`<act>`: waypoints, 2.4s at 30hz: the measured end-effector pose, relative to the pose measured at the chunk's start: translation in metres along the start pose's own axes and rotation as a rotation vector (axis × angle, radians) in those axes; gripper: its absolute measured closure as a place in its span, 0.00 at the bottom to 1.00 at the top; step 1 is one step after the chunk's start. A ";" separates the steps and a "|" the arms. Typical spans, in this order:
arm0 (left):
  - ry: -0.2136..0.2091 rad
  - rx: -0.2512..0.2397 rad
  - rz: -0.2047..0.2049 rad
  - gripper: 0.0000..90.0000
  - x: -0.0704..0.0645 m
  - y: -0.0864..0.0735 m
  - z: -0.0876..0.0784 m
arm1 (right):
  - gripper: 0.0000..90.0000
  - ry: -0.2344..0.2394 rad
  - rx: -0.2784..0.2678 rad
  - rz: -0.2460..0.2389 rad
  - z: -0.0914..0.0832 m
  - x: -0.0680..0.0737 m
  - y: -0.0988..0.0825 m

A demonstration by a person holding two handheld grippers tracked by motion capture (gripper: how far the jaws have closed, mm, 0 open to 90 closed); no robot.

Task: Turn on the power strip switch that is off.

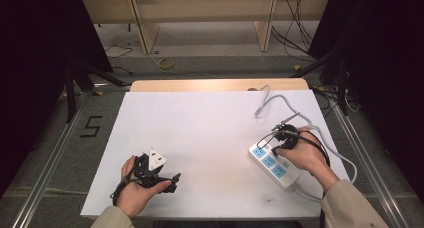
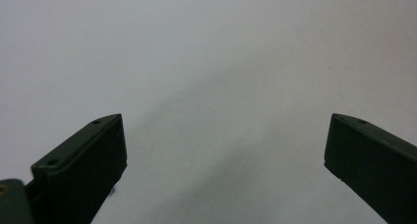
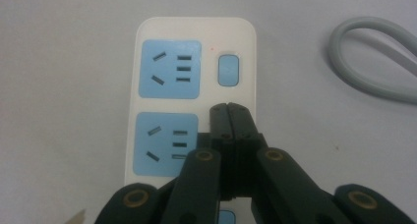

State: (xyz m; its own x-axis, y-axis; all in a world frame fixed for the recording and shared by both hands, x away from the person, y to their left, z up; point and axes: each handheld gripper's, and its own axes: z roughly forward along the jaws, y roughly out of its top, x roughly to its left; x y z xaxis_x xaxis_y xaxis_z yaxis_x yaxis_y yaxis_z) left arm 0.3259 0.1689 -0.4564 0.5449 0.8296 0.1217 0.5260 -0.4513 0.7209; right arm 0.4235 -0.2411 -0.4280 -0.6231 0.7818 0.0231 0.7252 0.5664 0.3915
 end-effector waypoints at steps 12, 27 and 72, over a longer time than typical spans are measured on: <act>0.000 -0.001 0.002 0.02 0.000 0.000 0.000 | 1.00 0.003 0.007 -0.001 0.000 0.001 0.000; 0.000 0.001 0.007 0.02 0.000 0.000 0.000 | 1.00 -0.007 0.013 0.004 0.001 0.002 0.000; 0.002 0.000 0.008 0.02 -0.002 0.000 -0.001 | 1.00 0.016 0.032 0.026 0.003 -0.001 -0.001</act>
State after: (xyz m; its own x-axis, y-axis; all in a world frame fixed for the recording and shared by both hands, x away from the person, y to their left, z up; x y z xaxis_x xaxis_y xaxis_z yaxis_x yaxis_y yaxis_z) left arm 0.3244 0.1670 -0.4561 0.5477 0.8266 0.1293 0.5218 -0.4583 0.7195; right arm 0.4239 -0.2419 -0.4313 -0.6087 0.7920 0.0474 0.7497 0.5545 0.3611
